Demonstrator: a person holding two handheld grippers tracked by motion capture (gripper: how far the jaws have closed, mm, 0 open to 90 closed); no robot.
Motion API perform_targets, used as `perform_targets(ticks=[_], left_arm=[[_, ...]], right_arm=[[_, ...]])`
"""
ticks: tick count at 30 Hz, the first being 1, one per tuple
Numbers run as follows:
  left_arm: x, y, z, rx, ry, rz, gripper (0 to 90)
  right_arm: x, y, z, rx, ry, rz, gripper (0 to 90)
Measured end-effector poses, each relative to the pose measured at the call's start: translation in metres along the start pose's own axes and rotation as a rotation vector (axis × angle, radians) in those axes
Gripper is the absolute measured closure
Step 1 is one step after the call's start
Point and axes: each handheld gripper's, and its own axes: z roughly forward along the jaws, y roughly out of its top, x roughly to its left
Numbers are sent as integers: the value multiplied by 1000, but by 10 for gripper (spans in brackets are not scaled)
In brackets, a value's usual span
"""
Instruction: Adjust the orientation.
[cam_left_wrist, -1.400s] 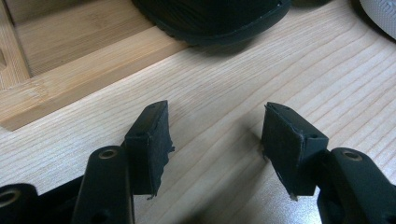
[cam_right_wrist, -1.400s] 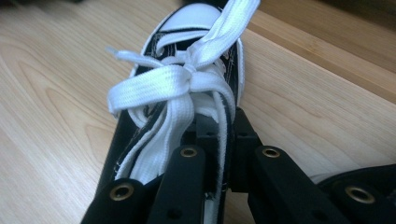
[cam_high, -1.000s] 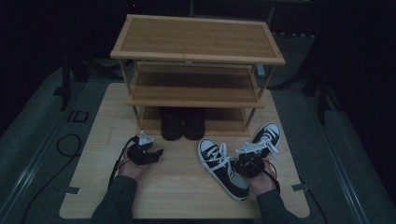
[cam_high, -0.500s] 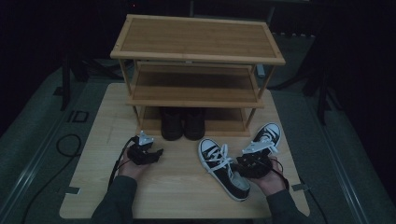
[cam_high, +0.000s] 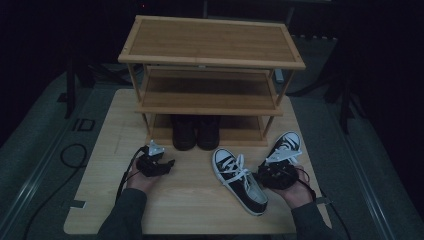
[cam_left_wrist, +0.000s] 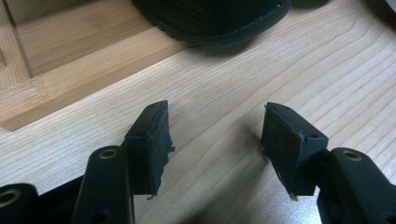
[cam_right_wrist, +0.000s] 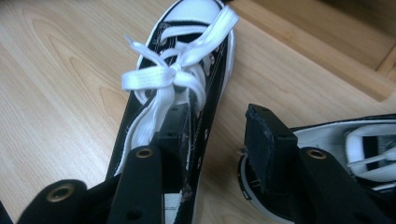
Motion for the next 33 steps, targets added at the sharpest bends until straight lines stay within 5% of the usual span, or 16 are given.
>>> perform_targets(ticks=[12,17,26,33], left_arm=[[-1,0,0,-3,3,-4,423],[0,0,0,-3,3,-3,423],[0,0,0,-3,3,-3,424],[0,0,0,-3,2,-2,424]], right_arm=[[-16,2,-6,18,-88,30,856],[-17,1,-7,13,-118,36,863],[-21,-3,-1,65,-104,49,801],[-20,-2,-4,87,-114,30,859]])
